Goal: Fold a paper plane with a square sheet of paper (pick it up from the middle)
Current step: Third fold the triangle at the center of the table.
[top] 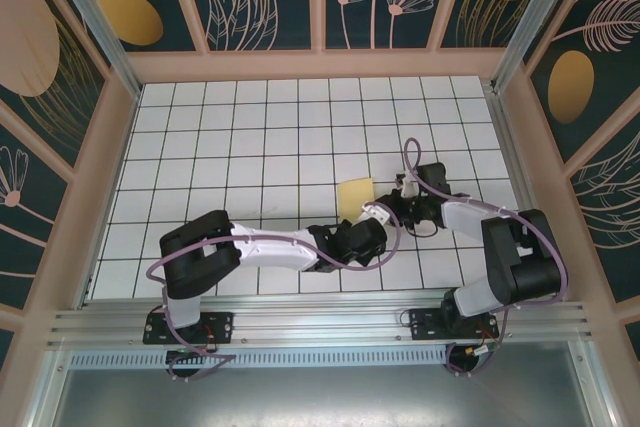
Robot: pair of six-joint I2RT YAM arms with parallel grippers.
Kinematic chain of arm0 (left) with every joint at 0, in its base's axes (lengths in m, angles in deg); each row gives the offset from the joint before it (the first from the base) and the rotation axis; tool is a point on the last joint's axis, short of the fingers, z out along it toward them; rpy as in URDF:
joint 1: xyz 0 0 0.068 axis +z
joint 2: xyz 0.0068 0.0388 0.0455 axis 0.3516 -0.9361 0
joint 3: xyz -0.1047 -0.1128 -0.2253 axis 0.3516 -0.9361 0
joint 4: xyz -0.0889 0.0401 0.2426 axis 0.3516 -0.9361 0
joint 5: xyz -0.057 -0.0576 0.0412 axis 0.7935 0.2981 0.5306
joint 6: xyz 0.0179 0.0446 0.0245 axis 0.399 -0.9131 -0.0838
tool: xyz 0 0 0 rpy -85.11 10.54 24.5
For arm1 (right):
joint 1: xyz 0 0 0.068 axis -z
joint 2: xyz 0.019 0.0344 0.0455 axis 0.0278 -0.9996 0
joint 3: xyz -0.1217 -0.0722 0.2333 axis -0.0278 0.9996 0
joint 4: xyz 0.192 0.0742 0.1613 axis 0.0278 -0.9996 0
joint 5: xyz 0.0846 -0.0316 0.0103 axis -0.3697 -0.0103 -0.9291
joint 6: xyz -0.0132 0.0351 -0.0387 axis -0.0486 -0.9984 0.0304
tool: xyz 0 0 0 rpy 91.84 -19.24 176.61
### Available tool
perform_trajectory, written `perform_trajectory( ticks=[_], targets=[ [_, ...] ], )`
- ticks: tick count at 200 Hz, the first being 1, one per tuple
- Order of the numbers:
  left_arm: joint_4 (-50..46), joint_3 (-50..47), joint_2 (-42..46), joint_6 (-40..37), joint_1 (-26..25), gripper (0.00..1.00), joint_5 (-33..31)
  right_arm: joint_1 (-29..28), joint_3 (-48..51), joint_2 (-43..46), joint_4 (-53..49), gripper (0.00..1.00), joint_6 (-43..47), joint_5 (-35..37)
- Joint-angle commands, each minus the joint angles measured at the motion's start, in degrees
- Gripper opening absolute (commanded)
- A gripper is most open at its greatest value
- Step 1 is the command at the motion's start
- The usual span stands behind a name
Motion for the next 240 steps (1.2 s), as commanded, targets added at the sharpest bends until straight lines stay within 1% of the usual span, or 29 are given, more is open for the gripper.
perform_trajectory(
  ticks=[1,23,33,46,57,64,89,102,117,128,155,185,222,240],
  targets=[
    [4.2,-2.6,2.9,2.3,0.9,0.0,2.5,0.4,-2.5,0.4,-4.2,0.23,2.9,2.1],
    [6.2,-4.7,4.5,3.1,1.9,0.0,4.7,0.9,-4.8,1.6,-8.1,0.27,4.6,7.6],
    [7.3,-5.7,5.2,3.4,2.3,0.0,5.7,1.2,-6.0,2.5,-9.3,0.27,4.9,9.9],
    [8.6,-7.1,5.7,3.7,2.7,0.0,6.8,1.1,-7.2,3.1,-9.0,0.26,5.2,9.2],
    [9.5,-7.1,6.0,4.0,3.1,0.0,7.5,0.8,-8.3,2.7,-8.5,0.21,5.3,8.0],
    [9.9,-8.9,6.2,4.1,3.3,0.0,8.0,0.4,-9.2,2.1,-8.2,0.19,5.5,7.2],
    [11.0,-10.0,6.6,4.6,3.7,0.0,9.3,-1.7,-11.9,-2.6,-7.9,0.1,6.0,5.4],
    [11.1,-10.1,6.7,4.7,3.9,0.0,9.7,-2.7,-12.7,-4.1,-7.2,0.1,5.7,5.7],
    [11.3,-10.3,6.6,4.7,4.1,0.0,10.3,-4.1,-13.5,-5.9,-5.7,0.1,6.1,3.8],
    [11.5,-10.2,6.5,4.7,4.2,0.0,10.7,-4.9,-15.1,-8.4,-6.4,0.1,6.9,3.3],
    [11.5,-10.1,6.4,4.4,4.7,0.0,11.7,-5.8,-17.8,-13.9,-7.5,0.09,8.7,4.5],
    [11.6,-10.5,6.6,4.4,5.6,0.0,13.6,-6.7,-19.3,-18.9,-10.0,0.09,11.6,7.9],
    [12.0,-10.1,6.8,4.6,7.3,0.0,17.6,-7.6,-19.7,-21.8,-11.7,0.09,13.7,10.9],
    [11.9,-10.3,6.8,4.5,8.2,0.0,18.1,-7.9,-19.8,-21.9,-11.9,0.09,14.2,11.1]
  ],
)
